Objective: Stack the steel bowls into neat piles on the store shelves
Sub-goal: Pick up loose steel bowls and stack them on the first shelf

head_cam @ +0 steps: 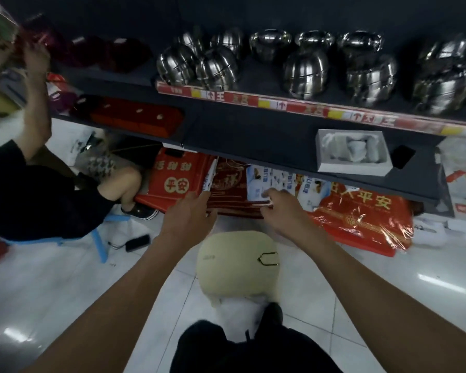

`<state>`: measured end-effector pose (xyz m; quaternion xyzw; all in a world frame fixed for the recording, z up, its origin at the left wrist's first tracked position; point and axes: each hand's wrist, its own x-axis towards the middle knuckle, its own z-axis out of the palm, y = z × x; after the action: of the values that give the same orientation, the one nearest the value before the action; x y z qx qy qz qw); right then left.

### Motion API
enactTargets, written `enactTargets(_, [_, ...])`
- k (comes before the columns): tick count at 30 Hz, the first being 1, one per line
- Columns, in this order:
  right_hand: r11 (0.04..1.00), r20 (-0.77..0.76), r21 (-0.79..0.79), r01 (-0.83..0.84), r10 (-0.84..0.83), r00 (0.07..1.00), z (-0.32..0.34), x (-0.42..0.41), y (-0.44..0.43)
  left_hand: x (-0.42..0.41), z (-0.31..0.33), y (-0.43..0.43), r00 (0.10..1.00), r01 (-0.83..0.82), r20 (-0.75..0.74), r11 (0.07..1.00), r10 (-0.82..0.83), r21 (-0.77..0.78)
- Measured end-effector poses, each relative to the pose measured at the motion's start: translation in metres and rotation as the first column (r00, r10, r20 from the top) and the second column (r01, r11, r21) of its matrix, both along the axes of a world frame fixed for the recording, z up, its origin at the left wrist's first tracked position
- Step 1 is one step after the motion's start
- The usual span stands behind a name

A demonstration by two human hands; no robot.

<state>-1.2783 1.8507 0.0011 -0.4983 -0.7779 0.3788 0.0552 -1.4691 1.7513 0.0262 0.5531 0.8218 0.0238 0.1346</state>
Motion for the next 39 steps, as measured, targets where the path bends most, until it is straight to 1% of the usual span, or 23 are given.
enactTargets(3, [1.0, 0.014, 0.024, 0.011, -0.012, 1.0, 0.004, -0.022, 0.036, -0.022, 0.001, 0.039, 1.0, 0.031, -0.005, 0.999, -0.031, 0.012])
enactTargets(7, [0.998, 0.024, 0.0, 0.07, -0.07, 0.997, 0.005, -0.052, 0.08, -0.061, -0.007, 0.084, 0.997, 0.065, 0.038, 0.997, -0.066, 0.029])
enactTargets(11, [0.989, -0.001, 0.011, 0.145, -0.145, 0.989, 0.004, -0.094, 0.119, -0.112, -0.019, 0.14, 0.992, 0.113, 0.052, 0.993, -0.112, -0.017])
enactTargets(13, [0.98, -0.006, 0.031, 0.194, -0.194, 0.981, 0.002, -0.119, 0.142, -0.14, -0.024, 0.173, 0.982, 0.182, 0.058, 0.983, -0.18, -0.024])
enactTargets(15, [0.967, 0.02, 0.046, 0.25, -0.251, 0.968, 0.001, -0.146, 0.167, -0.171, -0.027, 0.21, 0.964, 0.263, 0.053, 0.965, -0.262, -0.022])
enactTargets(18, [0.931, 0.038, 0.028, 0.363, -0.364, 0.931, 0.009, -0.187, 0.196, -0.214, -0.023, 0.266, 0.933, 0.358, 0.065, 0.933, -0.355, -0.047])
enactTargets(20, [0.93, 0.07, 0.033, 0.367, -0.369, 0.927, 0.019, -0.218, 0.21, -0.242, -0.017, 0.297, 0.919, 0.389, 0.087, 0.92, -0.385, -0.037])
enactTargets(22, [0.923, 0.091, 0.039, 0.382, -0.384, 0.919, 0.03, -0.245, 0.226, -0.264, -0.01, 0.323, 0.905, 0.407, 0.127, 0.913, -0.406, 0.019])
enactTargets(24, [0.911, 0.086, 0.071, 0.407, -0.412, 0.907, 0.039, -0.266, 0.244, -0.284, -0.004, 0.346, 0.898, 0.374, 0.188, 0.916, -0.397, 0.146])
enactTargets(27, [0.885, 0.067, 0.133, 0.445, -0.456, 0.887, 0.048, -0.285, 0.269, -0.302, 0.003, 0.37, 0.879, 0.255, 0.322, 0.917, -0.351, 0.306])
enactTargets(29, [0.867, 0.031, 0.188, 0.461, -0.475, 0.88, 0.054, -0.295, 0.28, -0.305, 0.003, 0.377, 0.86, 0.222, 0.372, 0.911, -0.35, 0.347])
enactTargets(32, [0.843, -0.021, 0.221, 0.49, -0.499, 0.867, 0.058, -0.302, 0.295, -0.305, -0.007, 0.381, 0.835, 0.225, 0.389, 0.887, -0.389, 0.404])
enactTargets(34, [0.834, -0.024, 0.236, 0.499, -0.508, 0.861, 0.054, -0.3, 0.304, -0.301, -0.021, 0.387, 0.819, 0.224, 0.398, 0.869, -0.413, 0.44])
enactTargets(36, [0.826, -0.031, 0.261, 0.5, -0.51, 0.86, 0.045, -0.294, 0.314, -0.292, -0.033, 0.394, 0.842, 0.177, 0.392, 0.876, -0.371, 0.449])
enactTargets(39, [0.831, -0.064, 0.276, 0.482, -0.485, 0.872, 0.028, -0.282, 0.335, -0.272, -0.049, 0.401, 0.886, 0.008, 0.399, 0.868, -0.236, 0.496])
